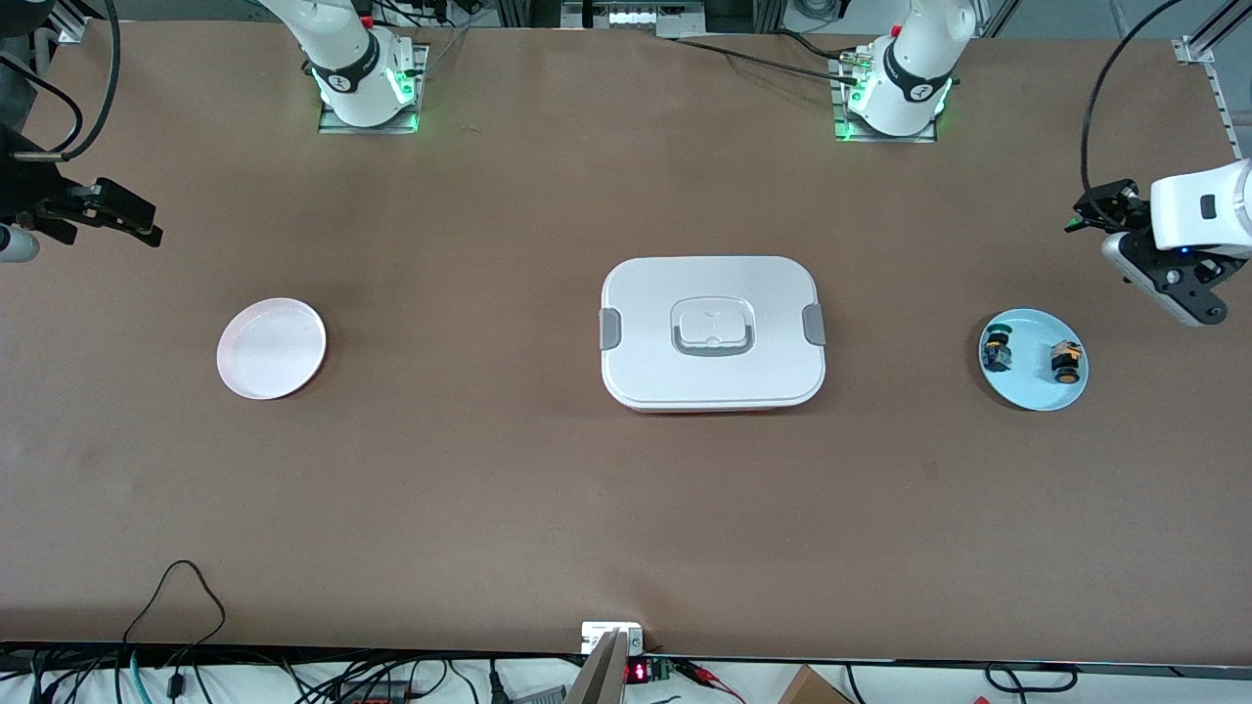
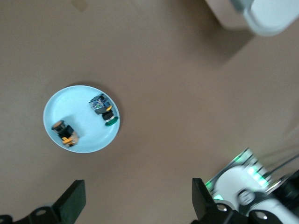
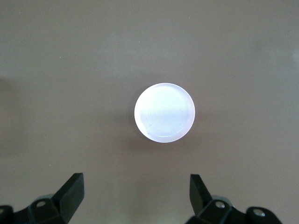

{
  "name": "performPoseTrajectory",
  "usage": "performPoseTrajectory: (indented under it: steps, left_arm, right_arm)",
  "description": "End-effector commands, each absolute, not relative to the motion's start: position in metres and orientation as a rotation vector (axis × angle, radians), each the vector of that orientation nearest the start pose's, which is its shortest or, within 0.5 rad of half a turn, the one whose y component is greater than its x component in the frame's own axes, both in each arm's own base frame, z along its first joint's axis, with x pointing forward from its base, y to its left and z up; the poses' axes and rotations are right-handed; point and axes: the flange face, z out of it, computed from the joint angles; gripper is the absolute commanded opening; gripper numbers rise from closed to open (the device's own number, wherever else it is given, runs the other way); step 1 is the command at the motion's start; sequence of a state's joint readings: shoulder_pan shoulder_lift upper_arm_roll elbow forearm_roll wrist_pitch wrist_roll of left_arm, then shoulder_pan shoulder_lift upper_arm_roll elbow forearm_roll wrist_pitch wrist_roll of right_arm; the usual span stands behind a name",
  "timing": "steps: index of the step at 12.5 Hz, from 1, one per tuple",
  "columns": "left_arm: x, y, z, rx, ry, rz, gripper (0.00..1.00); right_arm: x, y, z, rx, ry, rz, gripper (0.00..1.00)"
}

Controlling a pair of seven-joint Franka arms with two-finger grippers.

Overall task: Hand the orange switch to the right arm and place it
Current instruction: 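Move the left gripper down toward the orange switch on the blue plate, then lower the left gripper and close it on the orange switch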

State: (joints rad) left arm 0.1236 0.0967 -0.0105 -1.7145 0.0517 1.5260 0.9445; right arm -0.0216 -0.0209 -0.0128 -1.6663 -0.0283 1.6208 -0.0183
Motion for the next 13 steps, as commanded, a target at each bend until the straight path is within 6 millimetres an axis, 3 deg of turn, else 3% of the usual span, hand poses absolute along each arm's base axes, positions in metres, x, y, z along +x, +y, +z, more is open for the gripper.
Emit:
performPoseTrajectory:
  steps: [1, 3, 4, 6, 10, 13]
  left_arm:
    - [0.564, 0.082, 0.473, -2.732, 1.663, 0.491, 1.00]
    - [0.571, 0.091, 0.449, -2.561, 1.941, 0.497, 1.00]
    - [0.571, 0.109, 0.436, -2.506, 2.034, 0.475, 1.00]
    - [0.569, 0.122, 0.405, -2.358, 2.226, 0.424, 1.00]
    - [0.558, 0.177, 0.344, -2.040, 2.463, 0.249, 1.00]
    - [0.550, 0.229, 0.287, -1.996, 2.551, 0.181, 1.00]
  right_arm:
    - [0.547, -0.020, 0.602, -3.172, 0.007, 0.043, 1.00]
    - [0.547, -0.019, 0.602, -3.172, 0.005, 0.043, 1.00]
    - [0.547, -0.019, 0.602, -3.172, 0.005, 0.043, 1.00]
    - [0.547, -0.020, 0.602, -3.172, 0.005, 0.043, 1.00]
    - [0.547, -0.021, 0.602, -3.171, 0.010, 0.043, 1.00]
    - [0.547, -0.021, 0.602, -3.171, 0.008, 0.045, 1.00]
